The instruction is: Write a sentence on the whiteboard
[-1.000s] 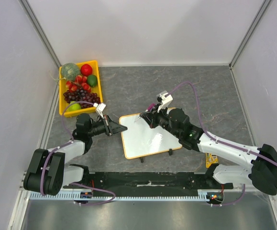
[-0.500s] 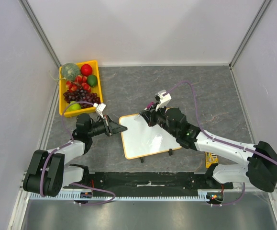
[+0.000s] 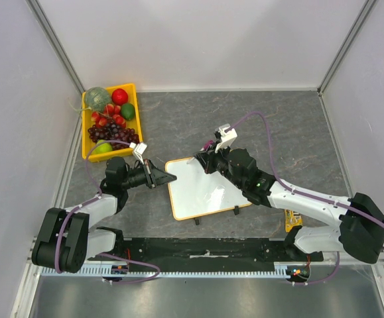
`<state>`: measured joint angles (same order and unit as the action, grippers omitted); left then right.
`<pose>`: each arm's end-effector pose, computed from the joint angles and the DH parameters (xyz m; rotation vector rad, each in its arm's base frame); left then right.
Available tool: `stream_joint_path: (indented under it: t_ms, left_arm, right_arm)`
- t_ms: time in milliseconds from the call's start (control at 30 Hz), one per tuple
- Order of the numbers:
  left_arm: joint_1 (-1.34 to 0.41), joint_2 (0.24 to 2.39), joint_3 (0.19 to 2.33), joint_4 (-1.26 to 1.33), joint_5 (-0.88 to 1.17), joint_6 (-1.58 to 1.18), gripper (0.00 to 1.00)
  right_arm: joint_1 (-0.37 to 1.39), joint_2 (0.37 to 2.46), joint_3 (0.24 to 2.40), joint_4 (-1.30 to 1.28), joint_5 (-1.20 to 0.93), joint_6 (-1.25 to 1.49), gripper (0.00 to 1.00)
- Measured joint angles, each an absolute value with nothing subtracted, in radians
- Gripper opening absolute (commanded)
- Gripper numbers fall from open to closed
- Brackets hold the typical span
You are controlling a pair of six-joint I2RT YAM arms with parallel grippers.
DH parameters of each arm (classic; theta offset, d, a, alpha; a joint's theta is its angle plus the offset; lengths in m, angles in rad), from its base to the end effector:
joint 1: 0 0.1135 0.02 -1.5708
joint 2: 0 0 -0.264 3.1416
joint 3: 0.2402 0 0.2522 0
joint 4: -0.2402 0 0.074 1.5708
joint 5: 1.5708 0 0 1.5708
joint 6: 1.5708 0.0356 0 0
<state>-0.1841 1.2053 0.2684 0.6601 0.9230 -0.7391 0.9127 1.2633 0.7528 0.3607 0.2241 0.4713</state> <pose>0.2022 -0.0665 0.1721 0.1637 1.9943 -1.4643 0.1840 0.2251 0.2816 -0.2216 1.7752 0.8233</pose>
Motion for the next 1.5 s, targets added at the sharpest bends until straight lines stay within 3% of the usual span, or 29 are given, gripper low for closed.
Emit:
stream_joint_path:
  t_ms: [1500]
  left_arm:
    - [-0.187,1.205,0.268,0.649,0.915,-0.731,0.02]
  right_arm:
    - [0.915,1.259,0.737,0.326,0.162,0.471,0.00]
